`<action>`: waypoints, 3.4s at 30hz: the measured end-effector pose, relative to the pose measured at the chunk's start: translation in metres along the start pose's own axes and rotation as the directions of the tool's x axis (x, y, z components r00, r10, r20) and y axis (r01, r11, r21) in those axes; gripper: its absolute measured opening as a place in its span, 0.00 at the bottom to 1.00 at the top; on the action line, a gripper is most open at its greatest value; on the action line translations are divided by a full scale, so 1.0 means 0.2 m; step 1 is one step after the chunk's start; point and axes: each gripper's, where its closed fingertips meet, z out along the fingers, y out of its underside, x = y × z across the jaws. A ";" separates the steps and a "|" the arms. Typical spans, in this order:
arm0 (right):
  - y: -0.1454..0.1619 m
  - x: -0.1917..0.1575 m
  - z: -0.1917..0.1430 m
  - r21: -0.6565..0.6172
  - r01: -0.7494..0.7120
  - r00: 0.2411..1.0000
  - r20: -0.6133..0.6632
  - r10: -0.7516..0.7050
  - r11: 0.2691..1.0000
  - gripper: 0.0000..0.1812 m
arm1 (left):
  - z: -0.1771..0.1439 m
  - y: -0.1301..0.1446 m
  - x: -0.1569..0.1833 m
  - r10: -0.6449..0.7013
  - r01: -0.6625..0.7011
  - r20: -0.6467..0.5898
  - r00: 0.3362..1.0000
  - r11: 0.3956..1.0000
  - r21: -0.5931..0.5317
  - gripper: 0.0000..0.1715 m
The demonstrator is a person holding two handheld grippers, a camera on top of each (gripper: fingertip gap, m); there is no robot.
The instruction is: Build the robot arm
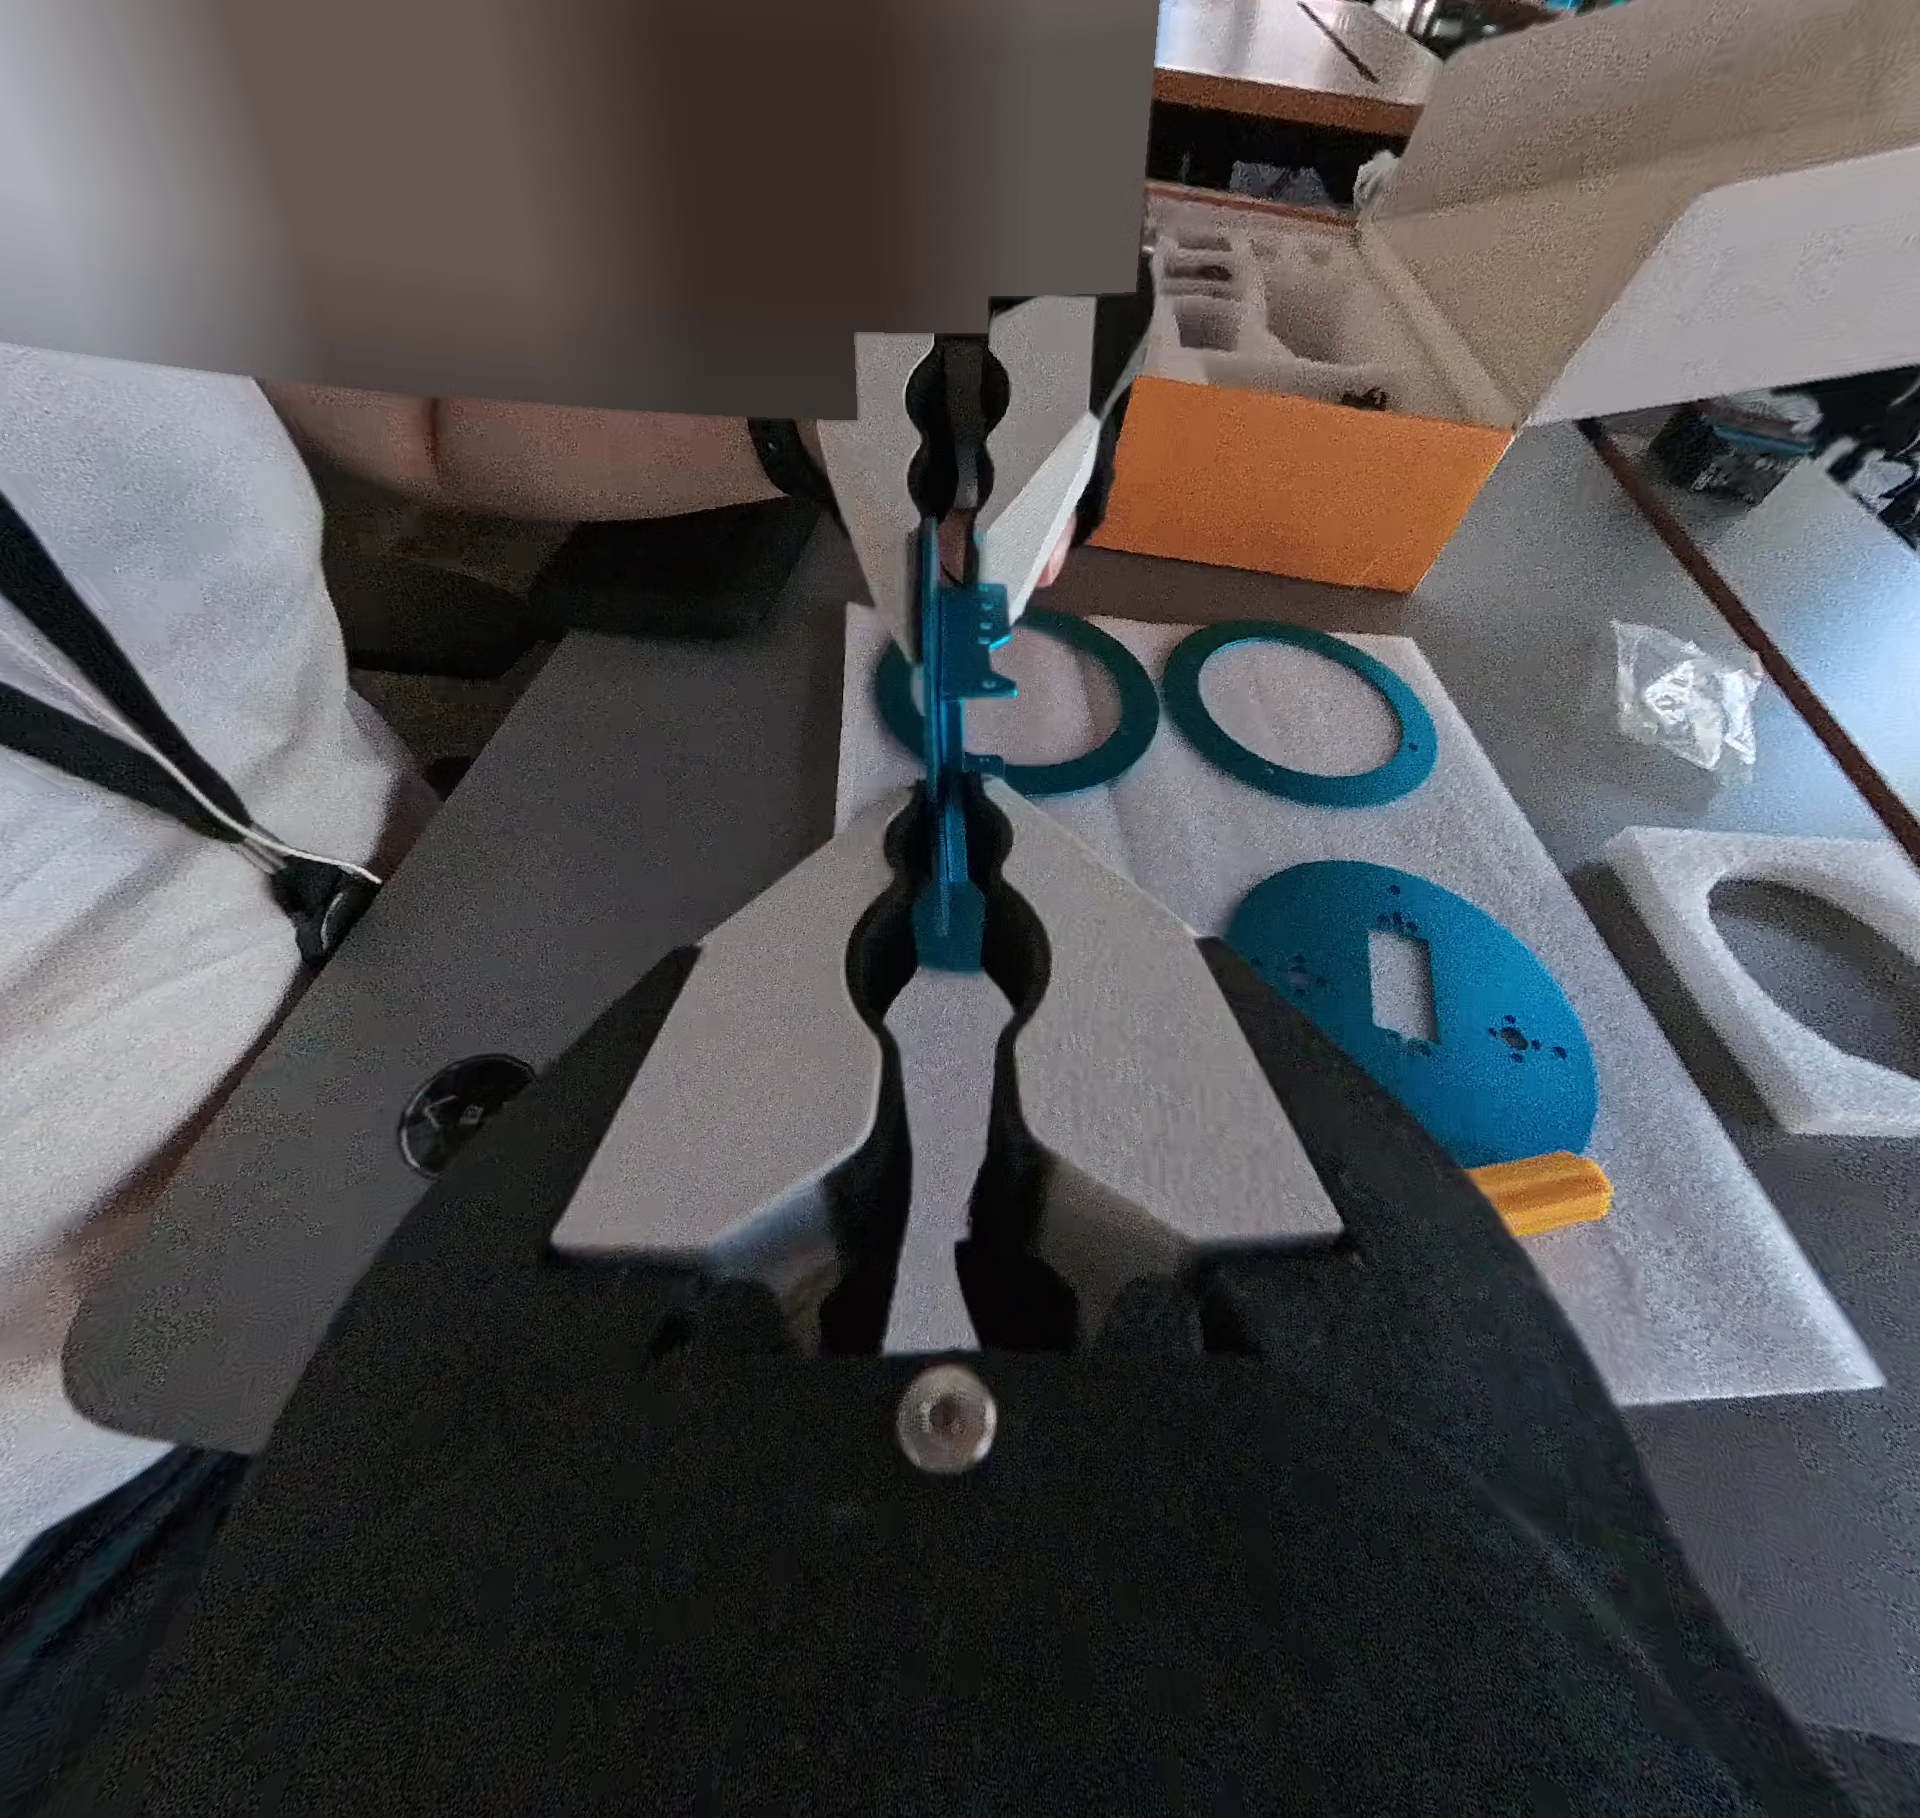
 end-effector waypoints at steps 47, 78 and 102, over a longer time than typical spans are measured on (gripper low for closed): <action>-0.74 -0.25 -0.39 0.042 0.605 0.788 -0.177 -0.590 0.795 0.03 | -0.01 -0.82 0.24 0.696 -0.640 0.134 0.706 0.707 -0.300 0.02; -0.87 -0.28 -0.43 0.033 0.614 0.777 -0.197 -0.597 0.788 0.02 | -0.05 -0.94 0.25 0.742 -0.693 0.091 0.664 0.656 -0.298 0.02; 0.45 0.07 0.07 -0.661 0.681 0.354 -0.078 -0.932 0.314 0.03 | -0.27 -0.04 0.26 0.064 -0.020 0.395 0.917 0.993 -0.115 0.13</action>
